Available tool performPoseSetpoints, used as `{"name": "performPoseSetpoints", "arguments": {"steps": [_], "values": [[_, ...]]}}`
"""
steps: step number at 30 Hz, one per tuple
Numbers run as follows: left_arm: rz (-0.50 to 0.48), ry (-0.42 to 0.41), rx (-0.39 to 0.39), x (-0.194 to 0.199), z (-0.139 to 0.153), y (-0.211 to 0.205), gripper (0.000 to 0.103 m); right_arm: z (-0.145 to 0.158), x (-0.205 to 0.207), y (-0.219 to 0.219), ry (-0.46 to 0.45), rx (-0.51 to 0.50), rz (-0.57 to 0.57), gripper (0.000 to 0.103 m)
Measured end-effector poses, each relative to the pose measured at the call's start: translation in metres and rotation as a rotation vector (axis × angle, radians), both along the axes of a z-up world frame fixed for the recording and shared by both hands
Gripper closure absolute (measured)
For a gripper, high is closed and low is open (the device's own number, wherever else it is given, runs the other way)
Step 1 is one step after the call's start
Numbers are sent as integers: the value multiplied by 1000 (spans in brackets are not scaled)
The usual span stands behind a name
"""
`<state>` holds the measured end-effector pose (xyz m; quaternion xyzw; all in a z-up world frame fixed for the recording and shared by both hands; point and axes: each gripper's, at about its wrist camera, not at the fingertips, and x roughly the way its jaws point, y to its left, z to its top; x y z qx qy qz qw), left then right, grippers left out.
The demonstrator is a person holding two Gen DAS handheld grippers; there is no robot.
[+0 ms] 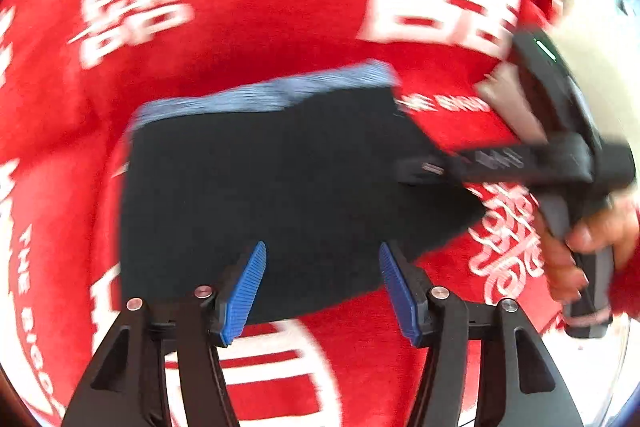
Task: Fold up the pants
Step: 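Open both grippers and lay the folded pants flat on the bedspread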
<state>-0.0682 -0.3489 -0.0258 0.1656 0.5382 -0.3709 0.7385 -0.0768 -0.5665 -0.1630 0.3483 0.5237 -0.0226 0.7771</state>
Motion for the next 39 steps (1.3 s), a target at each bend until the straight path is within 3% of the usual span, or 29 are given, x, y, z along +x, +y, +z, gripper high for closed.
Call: {"name": "performPoseSetpoints", "arguments": {"steps": [6, 9, 10, 15, 16, 21, 26, 32, 36, 39], "values": [[235, 21, 116, 55, -19, 52, 43, 9, -4, 12, 28, -119, -11, 68], [279, 70, 123, 65, -30, 68, 35, 18, -8, 22, 77, -260, -2, 52], [290, 71, 127, 66, -31, 71, 30, 20, -9, 24, 84, -277, -3, 52], [302, 103, 125, 68, -46, 71, 29, 33, -23, 26, 136, -336, -66, 51], [307, 106, 123, 68, -48, 72, 23, 38, -27, 27, 138, -343, -87, 51], [317, 111, 127, 77, -43, 71, 21, 59, -35, 38, 96, -349, -119, 51], [359, 27, 96, 113, -21, 72, 21, 72, -30, 48, 20, -351, -88, 51], [428, 13, 138, 170, -43, 54, 21, 60, -11, 57, 25, -340, -34, 52], [416, 18, 195, 172, -70, 48, 20, 35, -5, 57, 80, -293, -21, 52], [401, -27, 198, 169, -74, 47, 16, 20, -7, 56, 112, -276, -25, 52]]}}
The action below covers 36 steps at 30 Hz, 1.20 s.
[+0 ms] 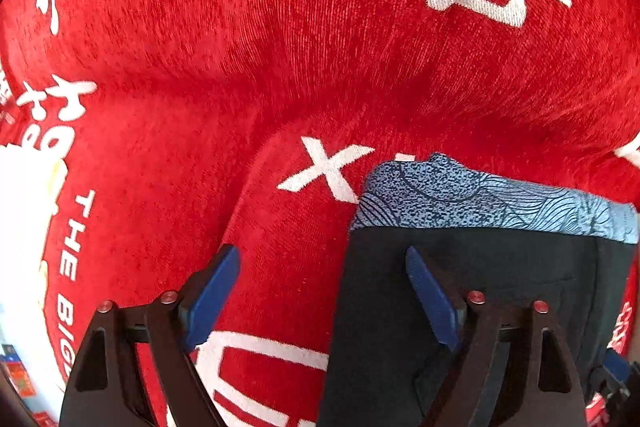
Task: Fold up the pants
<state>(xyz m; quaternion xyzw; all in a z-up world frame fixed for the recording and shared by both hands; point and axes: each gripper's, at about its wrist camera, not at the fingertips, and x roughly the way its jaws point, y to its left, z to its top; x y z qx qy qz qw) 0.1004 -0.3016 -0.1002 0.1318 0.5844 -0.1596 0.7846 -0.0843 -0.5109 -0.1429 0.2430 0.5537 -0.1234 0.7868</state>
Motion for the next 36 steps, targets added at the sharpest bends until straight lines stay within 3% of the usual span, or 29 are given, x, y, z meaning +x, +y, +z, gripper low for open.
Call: {"name": "performPoseSetpoints", "arguments": {"steps": [30, 36], "values": [[-52, 9, 29, -20, 25, 5, 16, -5, 5, 2, -1, -36, -19, 45], [-97, 39, 18, -34, 31, 7, 16, -3, -2, -1, 4, -23, -21, 37]]}}
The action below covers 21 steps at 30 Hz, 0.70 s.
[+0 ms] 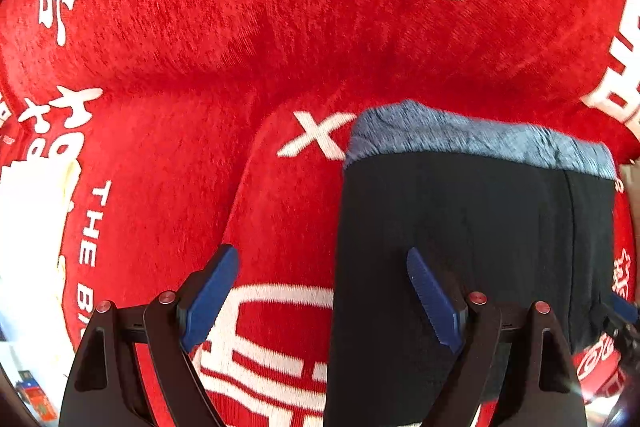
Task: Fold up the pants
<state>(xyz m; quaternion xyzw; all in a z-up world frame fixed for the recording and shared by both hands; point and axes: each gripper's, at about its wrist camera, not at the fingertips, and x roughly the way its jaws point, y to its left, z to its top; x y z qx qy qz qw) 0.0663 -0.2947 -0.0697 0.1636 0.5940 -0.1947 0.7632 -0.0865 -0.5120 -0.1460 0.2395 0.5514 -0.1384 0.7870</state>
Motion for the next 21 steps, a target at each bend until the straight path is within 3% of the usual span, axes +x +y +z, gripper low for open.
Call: {"name": "performPoseSetpoints", "arguments": {"steps": [5, 11, 14, 21], "values": [[-46, 56, -45, -7, 3, 10, 16, 2, -12, -9, -35, 52, 22, 32], [-118, 195, -178, 9, -4, 10, 16, 4, -18, -51, -139, 140, 16, 31], [-171, 318, -238, 21, -15, 2, 16, -4, -11, -74, -163, 239, 4, 31], [-212, 474, -321, 40, -41, -8, 16, -42, 0, -103, -174, 459, 22, 31]]}}
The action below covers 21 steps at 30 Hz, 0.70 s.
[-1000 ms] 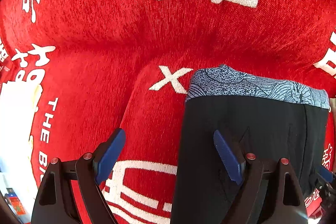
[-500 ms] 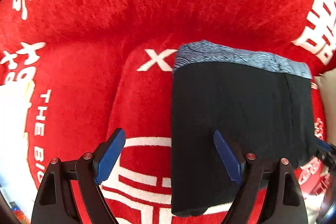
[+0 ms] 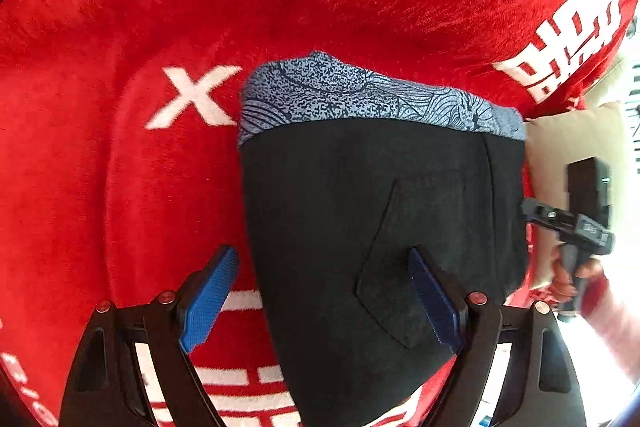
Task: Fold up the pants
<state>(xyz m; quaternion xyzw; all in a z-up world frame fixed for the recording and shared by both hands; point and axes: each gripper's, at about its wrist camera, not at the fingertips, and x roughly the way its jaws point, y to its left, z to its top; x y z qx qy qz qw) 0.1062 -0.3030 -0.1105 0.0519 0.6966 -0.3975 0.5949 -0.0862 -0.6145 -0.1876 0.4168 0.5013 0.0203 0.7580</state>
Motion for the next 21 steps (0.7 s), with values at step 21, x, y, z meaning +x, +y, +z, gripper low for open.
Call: {"name": "performPoseSetpoints", "arguments": {"steps": [21], "values": [[70, 39, -116, -6, 10, 6, 43, -12, 0, -6, -36, 238, -40, 62]]}}
